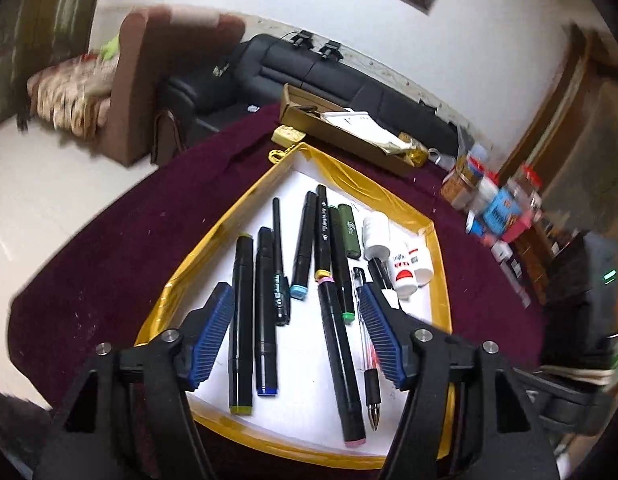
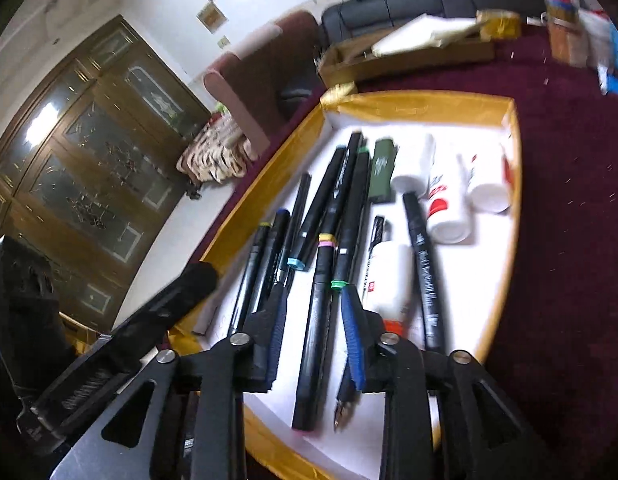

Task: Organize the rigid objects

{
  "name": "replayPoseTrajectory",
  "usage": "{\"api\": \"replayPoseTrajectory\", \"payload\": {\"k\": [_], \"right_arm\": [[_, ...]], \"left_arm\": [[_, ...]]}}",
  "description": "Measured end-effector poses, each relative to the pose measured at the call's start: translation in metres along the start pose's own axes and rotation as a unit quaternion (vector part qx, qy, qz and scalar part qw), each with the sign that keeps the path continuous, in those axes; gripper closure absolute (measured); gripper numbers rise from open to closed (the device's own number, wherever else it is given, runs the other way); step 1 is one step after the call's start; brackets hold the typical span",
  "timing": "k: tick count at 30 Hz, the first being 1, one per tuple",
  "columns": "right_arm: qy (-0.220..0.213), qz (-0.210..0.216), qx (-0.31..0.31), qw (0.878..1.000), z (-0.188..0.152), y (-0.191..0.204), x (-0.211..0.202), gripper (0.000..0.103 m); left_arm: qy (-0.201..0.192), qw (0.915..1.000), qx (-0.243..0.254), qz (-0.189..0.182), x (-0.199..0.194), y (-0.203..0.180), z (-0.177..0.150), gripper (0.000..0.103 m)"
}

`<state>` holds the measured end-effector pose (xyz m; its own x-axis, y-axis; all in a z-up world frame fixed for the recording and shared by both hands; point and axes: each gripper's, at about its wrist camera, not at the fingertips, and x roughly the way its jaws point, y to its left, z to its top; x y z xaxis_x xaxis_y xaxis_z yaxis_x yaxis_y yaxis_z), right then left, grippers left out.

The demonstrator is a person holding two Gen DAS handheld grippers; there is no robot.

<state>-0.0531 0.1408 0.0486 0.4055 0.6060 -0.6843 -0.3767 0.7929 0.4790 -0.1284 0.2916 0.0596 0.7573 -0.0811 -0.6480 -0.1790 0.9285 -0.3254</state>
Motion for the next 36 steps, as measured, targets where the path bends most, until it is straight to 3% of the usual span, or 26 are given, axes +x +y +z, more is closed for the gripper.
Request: {"api": "replayPoseTrajectory", "payload": {"k": [4,6,8,10,30,36], "right_arm": [[-0.033,-0.020,-0.003,0.999,-0.002,-0.004,-0.023,0.075],[-0.046,-0.024,0.004,0.999,-0.003,-0.012,-0.033,0.070],[-0.058,-0.027,0.010,0.998,-0.004,-0.018,-0.041,0.057],[-0.069,-0.032,0.014,0.997,-0.006,-0.025,-0.050,0.053],[-0.092,-0.052,0.045,0.993,-0.022,-0.074,-0.086,0.045],[-0.093,-0.066,0.052,0.992,-0.024,-0.082,-0.091,0.036]], "left_arm": [[-0.018,0.9981,0.048,0.034,-0.007,-0.027,-0.004,0.031],[-0.021,0.9966,0.065,0.046,-0.007,-0.035,-0.006,0.031],[-0.019,0.9952,0.078,0.055,-0.006,-0.043,-0.008,0.030],[-0.013,0.9942,0.089,0.059,-0.005,-0.051,-0.010,0.030],[0.007,0.9857,0.148,0.080,-0.002,-0.107,-0.027,0.030],[0.010,0.9846,0.154,0.081,-0.003,-0.113,-0.029,0.030]]}}
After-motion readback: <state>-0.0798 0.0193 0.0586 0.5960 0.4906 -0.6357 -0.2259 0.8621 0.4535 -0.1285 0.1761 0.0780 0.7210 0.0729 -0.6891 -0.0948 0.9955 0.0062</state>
